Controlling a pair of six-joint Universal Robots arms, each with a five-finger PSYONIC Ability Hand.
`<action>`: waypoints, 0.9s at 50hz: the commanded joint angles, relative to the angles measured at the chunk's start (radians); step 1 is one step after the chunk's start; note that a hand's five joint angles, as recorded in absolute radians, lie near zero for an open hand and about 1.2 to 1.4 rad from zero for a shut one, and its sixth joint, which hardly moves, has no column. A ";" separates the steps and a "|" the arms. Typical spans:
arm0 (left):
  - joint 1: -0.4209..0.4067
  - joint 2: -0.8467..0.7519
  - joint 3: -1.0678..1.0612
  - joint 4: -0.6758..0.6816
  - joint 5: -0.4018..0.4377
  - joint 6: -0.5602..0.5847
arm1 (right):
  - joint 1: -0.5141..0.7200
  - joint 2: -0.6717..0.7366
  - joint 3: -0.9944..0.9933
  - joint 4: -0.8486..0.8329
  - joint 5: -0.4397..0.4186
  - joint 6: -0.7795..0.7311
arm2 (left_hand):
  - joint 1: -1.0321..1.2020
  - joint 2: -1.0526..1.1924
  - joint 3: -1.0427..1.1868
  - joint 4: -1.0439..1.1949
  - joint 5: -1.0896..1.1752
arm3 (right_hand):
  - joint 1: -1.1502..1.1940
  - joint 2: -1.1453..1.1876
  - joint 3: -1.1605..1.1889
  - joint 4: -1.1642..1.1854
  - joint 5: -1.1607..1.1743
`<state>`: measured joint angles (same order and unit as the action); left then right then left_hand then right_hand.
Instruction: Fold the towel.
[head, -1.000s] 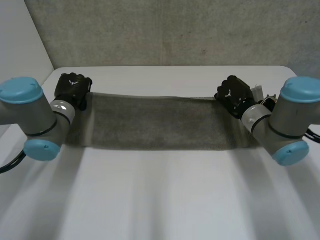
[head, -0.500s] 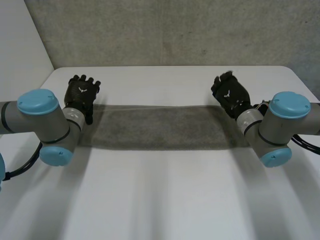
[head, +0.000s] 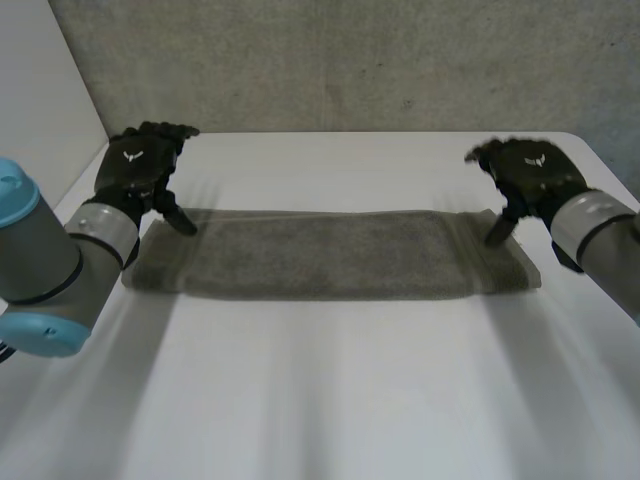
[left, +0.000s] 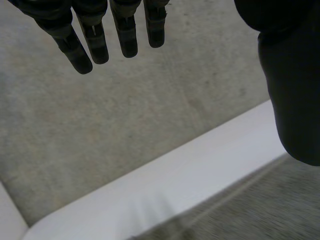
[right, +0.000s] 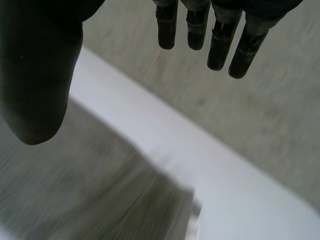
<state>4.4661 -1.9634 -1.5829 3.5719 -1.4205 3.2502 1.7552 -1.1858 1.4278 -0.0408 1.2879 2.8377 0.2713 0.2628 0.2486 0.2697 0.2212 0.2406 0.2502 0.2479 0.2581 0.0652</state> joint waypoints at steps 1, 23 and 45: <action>0.005 0.040 -0.092 0.007 0.031 0.007 | -0.052 0.055 0.022 0.058 0.001 -0.041 | -0.084 -0.076 -0.061 -0.083 -0.209 | 0.061 0.052 0.054 0.044 0.062; 0.005 0.040 -0.132 0.008 0.031 0.005 | -0.085 0.278 0.005 -0.062 0.019 -0.187 | -0.087 -0.079 -0.064 -0.086 -0.212 | 0.434 0.424 0.426 0.416 0.435; 0.016 0.066 -0.144 0.008 0.028 0.005 | -0.284 0.272 -0.029 -0.108 0.116 -0.464 | -0.093 -0.084 -0.070 -0.091 -0.217 | 1.156 1.146 1.148 1.138 1.157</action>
<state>4.4731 -1.9189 -1.7231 3.5827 -1.3910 3.2556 1.5961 -0.9042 1.4202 -0.1756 1.4007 2.5309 0.2711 0.2628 0.2484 0.2697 0.2212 1.3162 1.3142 1.3446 1.3433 1.1571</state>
